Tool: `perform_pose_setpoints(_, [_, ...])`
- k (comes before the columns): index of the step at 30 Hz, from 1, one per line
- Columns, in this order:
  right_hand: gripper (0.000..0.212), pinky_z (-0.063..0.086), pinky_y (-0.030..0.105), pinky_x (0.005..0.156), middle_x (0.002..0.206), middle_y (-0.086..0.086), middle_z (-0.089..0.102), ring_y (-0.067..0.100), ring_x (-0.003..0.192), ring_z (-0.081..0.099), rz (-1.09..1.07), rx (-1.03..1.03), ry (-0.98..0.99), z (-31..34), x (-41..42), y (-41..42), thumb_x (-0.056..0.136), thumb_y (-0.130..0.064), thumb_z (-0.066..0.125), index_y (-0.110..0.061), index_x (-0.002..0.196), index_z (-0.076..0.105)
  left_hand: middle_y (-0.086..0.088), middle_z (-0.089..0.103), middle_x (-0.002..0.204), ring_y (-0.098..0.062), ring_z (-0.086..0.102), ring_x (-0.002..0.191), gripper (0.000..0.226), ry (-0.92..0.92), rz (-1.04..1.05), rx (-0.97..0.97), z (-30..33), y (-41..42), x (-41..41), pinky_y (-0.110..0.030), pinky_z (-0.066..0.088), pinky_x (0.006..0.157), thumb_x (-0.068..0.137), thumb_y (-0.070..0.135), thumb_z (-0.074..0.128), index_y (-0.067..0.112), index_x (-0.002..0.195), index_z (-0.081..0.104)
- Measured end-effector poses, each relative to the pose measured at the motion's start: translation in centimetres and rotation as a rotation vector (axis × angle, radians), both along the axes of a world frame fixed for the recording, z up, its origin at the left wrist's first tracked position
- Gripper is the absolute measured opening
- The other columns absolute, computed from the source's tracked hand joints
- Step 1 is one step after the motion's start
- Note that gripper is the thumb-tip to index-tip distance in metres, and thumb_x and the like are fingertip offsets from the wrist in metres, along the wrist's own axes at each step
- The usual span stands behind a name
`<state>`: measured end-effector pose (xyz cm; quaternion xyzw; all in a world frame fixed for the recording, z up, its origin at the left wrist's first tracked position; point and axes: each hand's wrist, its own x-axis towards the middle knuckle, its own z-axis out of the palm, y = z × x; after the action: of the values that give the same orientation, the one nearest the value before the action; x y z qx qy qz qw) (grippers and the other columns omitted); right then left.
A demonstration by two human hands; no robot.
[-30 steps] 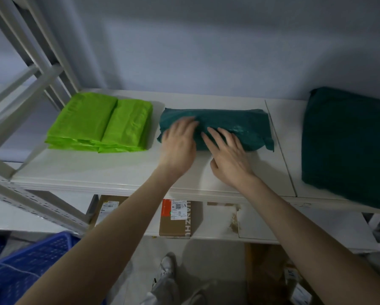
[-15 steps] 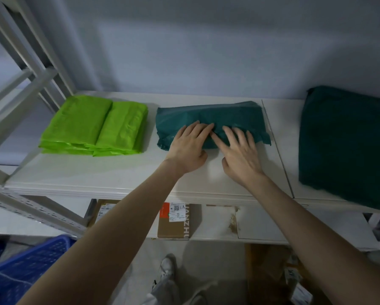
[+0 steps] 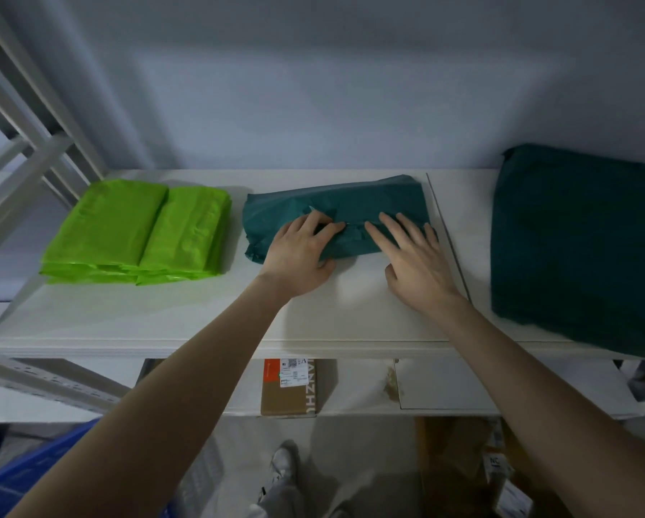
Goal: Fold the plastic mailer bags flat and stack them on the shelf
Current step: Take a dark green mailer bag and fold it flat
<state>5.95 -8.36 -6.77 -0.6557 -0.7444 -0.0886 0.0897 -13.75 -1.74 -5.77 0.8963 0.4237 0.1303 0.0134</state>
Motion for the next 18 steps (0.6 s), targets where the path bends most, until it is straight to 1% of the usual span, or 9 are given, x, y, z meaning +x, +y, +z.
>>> perform_pose_setpoints(5, [0.068,0.03,0.047,0.111,0.149,0.012,0.036,0.031,0.136,0.033,0.014,0.04,0.088,-0.6,0.4,0.0,0.077,0.001,0.054,-0.007,0.142,0.037,-0.003,0.046,0.129,-0.024,0.042,0.123,0.052,0.002,0.07,0.048,0.0,-0.4,0.9,-0.042,0.022,0.107,0.085,0.037,0.053,0.021,0.133,0.047])
perform_pose_setpoints(8, [0.062,0.035,0.048,0.107,0.146,0.011,0.04,0.031,0.133,0.037,0.005,0.045,0.113,-1.0,0.2,-0.1,0.077,-0.005,0.049,-0.005,0.139,0.041,-0.006,0.051,0.125,-0.025,0.039,0.128,0.043,-0.063,0.106,0.118,0.5,-0.9,2.5,-0.042,0.022,0.108,0.086,0.035,0.049,0.015,0.123,0.056])
perform_pose_setpoints(9, [0.061,0.038,0.048,0.104,0.144,0.011,0.043,0.03,0.131,0.039,-0.004,0.048,0.119,-1.0,0.1,-0.1,0.076,-0.008,0.046,-0.006,0.137,0.043,-0.006,0.05,0.129,-0.024,0.037,0.132,0.042,-0.094,0.086,0.115,0.7,-1.0,3.2,-0.041,0.021,0.109,0.087,0.034,0.047,0.014,0.123,0.056])
perform_pose_setpoints(10, [0.061,0.038,0.048,0.102,0.142,0.009,0.044,0.029,0.129,0.04,-0.009,0.05,0.123,-1.0,-0.1,-0.2,0.075,-0.011,0.043,-0.007,0.136,0.045,-0.005,0.045,0.138,-0.023,0.031,0.136,0.045,-0.091,0.049,0.081,0.8,-1.1,3.9,-0.041,0.019,0.112,0.088,0.034,0.045,0.015,0.129,0.052])
perform_pose_setpoints(12, [0.062,0.038,0.047,0.101,0.141,0.007,0.046,0.027,0.128,0.041,0.0,0.049,0.112,-1.0,0.0,-0.2,0.074,-0.013,0.041,-0.009,0.135,0.046,-0.001,0.024,0.154,-0.021,0.016,0.144,0.058,-0.005,0.003,-0.027,0.5,-1.2,4.9,-0.042,0.01,0.117,0.092,0.036,0.041,0.022,0.146,0.028])
perform_pose_setpoints(13, [0.062,0.039,0.047,0.101,0.141,0.007,0.046,0.027,0.128,0.042,0.008,0.049,0.097,-0.9,0.3,-0.2,0.073,-0.012,0.042,-0.009,0.136,0.045,0.001,0.015,0.157,-0.02,0.009,0.145,0.063,0.042,0.013,-0.072,0.3,-1.1,5.2,-0.043,0.007,0.118,0.093,0.038,0.04,0.025,0.15,0.017])
perform_pose_setpoints(14, [0.062,0.039,0.047,0.101,0.142,0.008,0.045,0.028,0.128,0.042,0.016,0.052,0.081,-0.9,0.6,-0.2,0.074,-0.01,0.045,-0.009,0.136,0.045,0.002,0.01,0.158,-0.019,0.005,0.146,0.066,0.075,0.031,-0.095,0.2,-0.9,5.4,-0.044,0.005,0.118,0.093,0.04,0.039,0.027,0.151,0.01])
perform_pose_setpoints(16, [0.063,0.039,0.046,0.103,0.143,0.01,0.044,0.03,0.129,0.042,0.014,0.06,0.079,-0.9,1.5,-0.1,0.075,-0.004,0.052,-0.008,0.137,0.044,0.003,0.009,0.158,-0.019,0.004,0.146,0.068,0.093,0.046,-0.107,0.0,-0.6,5.4,-0.045,0.005,0.118,0.093,0.042,0.04,0.029,0.151,0.008])
perform_pose_setpoints(18, [0.065,0.038,0.044,0.105,0.145,0.011,0.041,0.031,0.13,0.04,-0.003,0.053,0.098,-0.9,2.3,-0.1,0.075,0.0,0.056,-0.006,0.139,0.042,0.003,0.012,0.158,-0.019,0.006,0.146,0.068,0.089,0.039,-0.107,0.2,-0.2,5.3,-0.044,0.006,0.118,0.091,0.043,0.043,0.029,0.15,0.011])
